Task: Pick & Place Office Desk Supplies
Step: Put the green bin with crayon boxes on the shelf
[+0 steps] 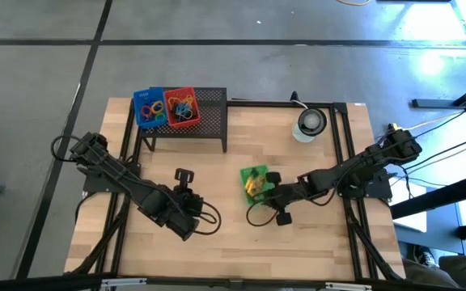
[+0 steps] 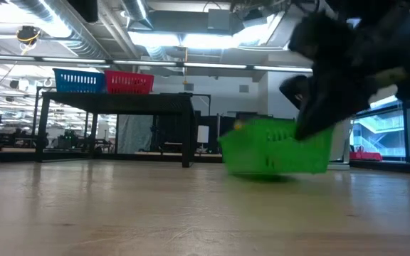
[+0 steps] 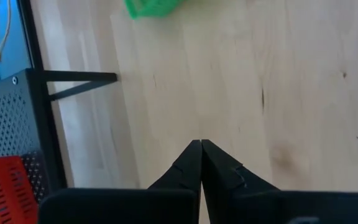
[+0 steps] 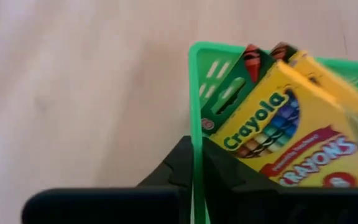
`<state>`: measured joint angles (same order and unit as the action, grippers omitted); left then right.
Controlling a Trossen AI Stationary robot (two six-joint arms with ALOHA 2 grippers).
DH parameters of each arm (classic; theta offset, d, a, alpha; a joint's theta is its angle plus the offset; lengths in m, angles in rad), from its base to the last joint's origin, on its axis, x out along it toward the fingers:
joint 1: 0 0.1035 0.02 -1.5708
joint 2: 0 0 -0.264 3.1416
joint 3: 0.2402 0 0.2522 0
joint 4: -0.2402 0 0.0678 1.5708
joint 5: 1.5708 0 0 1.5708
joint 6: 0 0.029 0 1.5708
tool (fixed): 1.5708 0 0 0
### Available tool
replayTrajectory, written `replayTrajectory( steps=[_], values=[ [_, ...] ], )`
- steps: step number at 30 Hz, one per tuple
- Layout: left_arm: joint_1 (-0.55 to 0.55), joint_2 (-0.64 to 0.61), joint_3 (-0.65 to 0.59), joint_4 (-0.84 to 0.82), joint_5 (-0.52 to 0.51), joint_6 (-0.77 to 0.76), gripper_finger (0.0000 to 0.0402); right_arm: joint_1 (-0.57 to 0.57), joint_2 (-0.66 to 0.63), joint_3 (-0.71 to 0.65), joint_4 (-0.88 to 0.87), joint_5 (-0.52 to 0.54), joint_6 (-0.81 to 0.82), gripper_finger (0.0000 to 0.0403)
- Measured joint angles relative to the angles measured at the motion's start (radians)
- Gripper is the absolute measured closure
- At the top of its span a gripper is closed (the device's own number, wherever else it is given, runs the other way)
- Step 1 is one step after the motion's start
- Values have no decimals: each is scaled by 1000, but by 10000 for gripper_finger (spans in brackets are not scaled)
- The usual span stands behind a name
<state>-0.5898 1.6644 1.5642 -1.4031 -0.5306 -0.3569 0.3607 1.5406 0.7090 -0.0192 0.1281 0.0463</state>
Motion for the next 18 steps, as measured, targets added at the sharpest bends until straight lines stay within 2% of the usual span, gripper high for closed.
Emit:
replayTrajectory(
  steps=[4, 7, 15, 18],
  values=[
    [-28, -5, 0, -14, -27, -10, 400, -9, 1, 6, 145, -51, -35, 388],
    [-46, -14, 0, -17, -58, -26, 400, -36, 33, 60, 148, -54, -36, 389],
    [-78, -49, 0, -15, -95, -92, 401, -93, 275, 311, 102, -67, -203, 384],
    [-92, -62, 0, -15, -107, -111, 399, -118, 348, 387, 94, -29, -219, 384]
  ],
)
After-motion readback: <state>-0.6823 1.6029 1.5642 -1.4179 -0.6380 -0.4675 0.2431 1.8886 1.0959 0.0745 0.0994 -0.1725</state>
